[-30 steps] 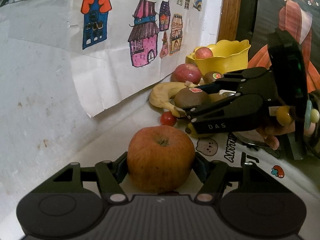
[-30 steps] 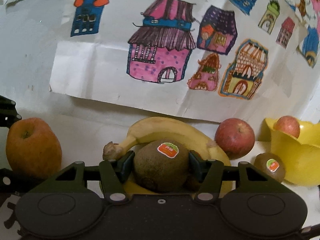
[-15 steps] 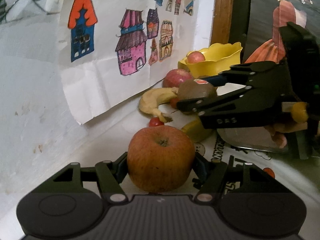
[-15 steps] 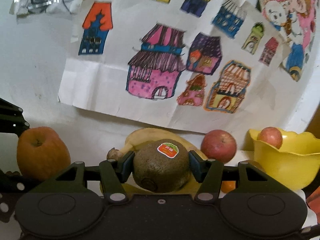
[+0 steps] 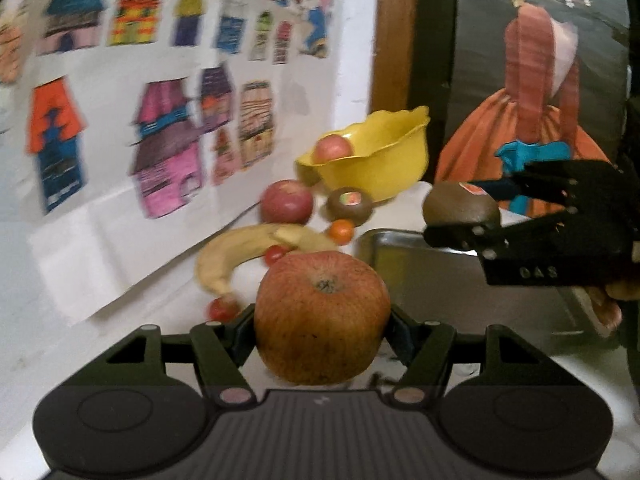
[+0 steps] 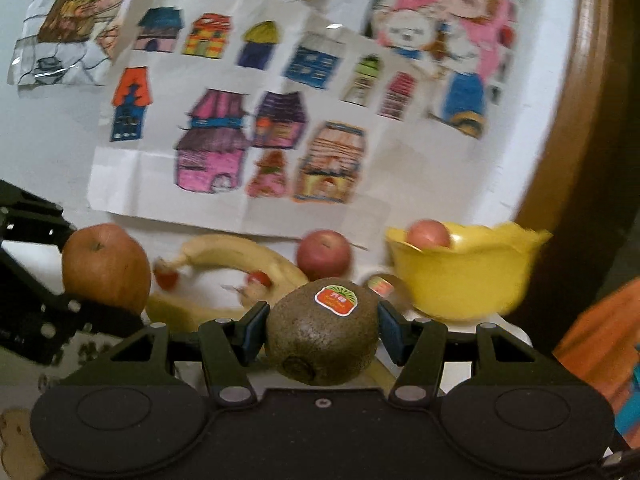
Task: Organize fruits
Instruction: 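Lift the apple with the left tool while the right tool lifts the kiwi toward the tray, then lower the apple into the metal tray while the right tool lowers the kiwi beside it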
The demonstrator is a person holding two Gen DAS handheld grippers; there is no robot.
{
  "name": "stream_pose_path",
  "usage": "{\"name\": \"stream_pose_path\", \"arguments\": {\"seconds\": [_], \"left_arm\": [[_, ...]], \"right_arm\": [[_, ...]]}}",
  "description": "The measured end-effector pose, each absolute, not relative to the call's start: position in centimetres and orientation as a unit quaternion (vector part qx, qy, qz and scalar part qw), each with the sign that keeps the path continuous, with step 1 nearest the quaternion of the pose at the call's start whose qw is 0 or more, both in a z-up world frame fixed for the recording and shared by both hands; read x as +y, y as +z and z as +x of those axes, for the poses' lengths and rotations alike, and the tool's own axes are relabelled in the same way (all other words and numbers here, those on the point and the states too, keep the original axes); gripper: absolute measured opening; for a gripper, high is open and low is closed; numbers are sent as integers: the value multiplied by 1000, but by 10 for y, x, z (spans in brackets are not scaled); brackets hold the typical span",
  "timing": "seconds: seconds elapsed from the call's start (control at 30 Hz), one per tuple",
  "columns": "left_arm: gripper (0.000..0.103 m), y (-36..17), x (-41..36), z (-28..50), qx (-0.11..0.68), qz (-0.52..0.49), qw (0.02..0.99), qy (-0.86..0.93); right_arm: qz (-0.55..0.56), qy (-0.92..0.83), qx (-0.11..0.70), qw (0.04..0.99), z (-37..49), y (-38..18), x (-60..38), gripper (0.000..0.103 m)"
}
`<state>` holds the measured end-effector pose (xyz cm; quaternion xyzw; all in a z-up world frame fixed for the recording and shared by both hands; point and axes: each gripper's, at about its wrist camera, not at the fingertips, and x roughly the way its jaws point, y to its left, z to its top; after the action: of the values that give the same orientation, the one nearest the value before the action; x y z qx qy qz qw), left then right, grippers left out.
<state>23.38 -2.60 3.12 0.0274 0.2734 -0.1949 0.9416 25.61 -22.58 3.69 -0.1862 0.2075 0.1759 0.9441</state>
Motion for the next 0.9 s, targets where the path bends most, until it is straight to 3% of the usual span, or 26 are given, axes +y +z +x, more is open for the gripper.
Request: {"name": "stream_pose_path", "arguments": {"seconds": [0.6,0.9], "left_arm": [[70,15,-122,275,274,39,925,-259],[70,1,-135,276,295,46,918,-262]], "right_arm": [[-151,107,242,952,214,19,-326,60],[-140,149,261,943,200,10,-319,60]]}}
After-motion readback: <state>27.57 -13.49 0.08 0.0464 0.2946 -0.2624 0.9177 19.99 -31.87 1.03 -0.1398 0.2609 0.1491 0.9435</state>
